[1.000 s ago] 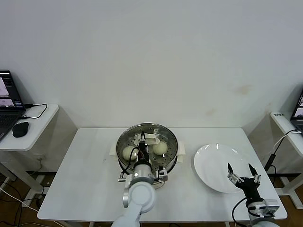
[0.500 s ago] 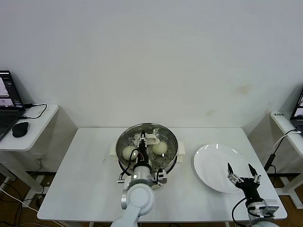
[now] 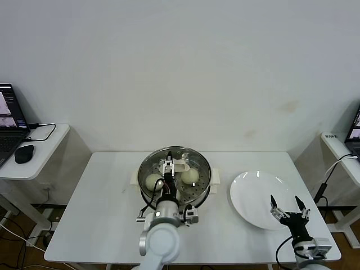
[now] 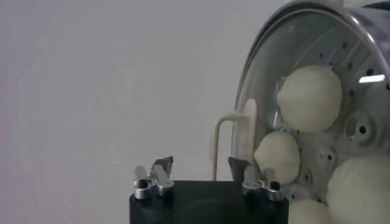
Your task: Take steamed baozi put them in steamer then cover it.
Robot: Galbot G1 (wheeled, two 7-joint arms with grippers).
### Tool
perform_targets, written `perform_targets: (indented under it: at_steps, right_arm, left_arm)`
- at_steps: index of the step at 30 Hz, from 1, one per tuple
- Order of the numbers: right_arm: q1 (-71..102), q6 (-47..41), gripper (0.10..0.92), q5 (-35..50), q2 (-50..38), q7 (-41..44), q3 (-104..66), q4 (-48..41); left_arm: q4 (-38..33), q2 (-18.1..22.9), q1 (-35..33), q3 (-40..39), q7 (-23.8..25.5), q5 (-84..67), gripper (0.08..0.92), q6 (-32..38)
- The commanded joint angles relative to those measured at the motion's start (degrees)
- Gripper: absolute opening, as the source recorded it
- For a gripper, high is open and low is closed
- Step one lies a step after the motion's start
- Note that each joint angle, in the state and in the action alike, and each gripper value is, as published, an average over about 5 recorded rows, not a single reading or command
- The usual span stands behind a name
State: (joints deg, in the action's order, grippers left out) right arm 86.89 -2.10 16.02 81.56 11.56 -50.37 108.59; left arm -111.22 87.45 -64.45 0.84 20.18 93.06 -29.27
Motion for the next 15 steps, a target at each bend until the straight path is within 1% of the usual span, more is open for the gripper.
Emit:
perform_targets:
  at_steps: [1, 5, 10, 13, 15]
  right_arm:
    - [0.84, -0.42, 0.823, 0.36, -1.01, -0.07, 0.22, 0.35]
    - [1.38, -0.77, 0.823, 0.56, -1.58, -0.47, 0.80, 0.77]
    - [2.14, -1.61, 0.823, 1.09, -3.68, -2.42, 3.56, 1.30]
    - [2.70, -1.87, 0.823, 0.74, -4.38, -2.88, 5.71, 2.18]
    - [2.78, -2.01, 0.823, 0.56, -4.69, -3.72, 7.42, 2.50]
  left_arm:
    - [-10.19, -1.78, -3.21, 1.02, 1.27, -3.55, 0.817, -0.27]
    - [-16.00, -4.22, -5.81, 4.68, 0.48, -7.89, 0.823, -0.25]
    - [-24.57, -10.11, -9.94, 13.33, -0.22, -21.14, 0.823, -0.66]
    - [-26.80, -12.48, -12.75, 21.26, -2.25, -32.01, 0.823, -0.34]
    - [-25.93, -11.96, -14.27, 28.55, -3.42, -40.16, 0.823, 1.64]
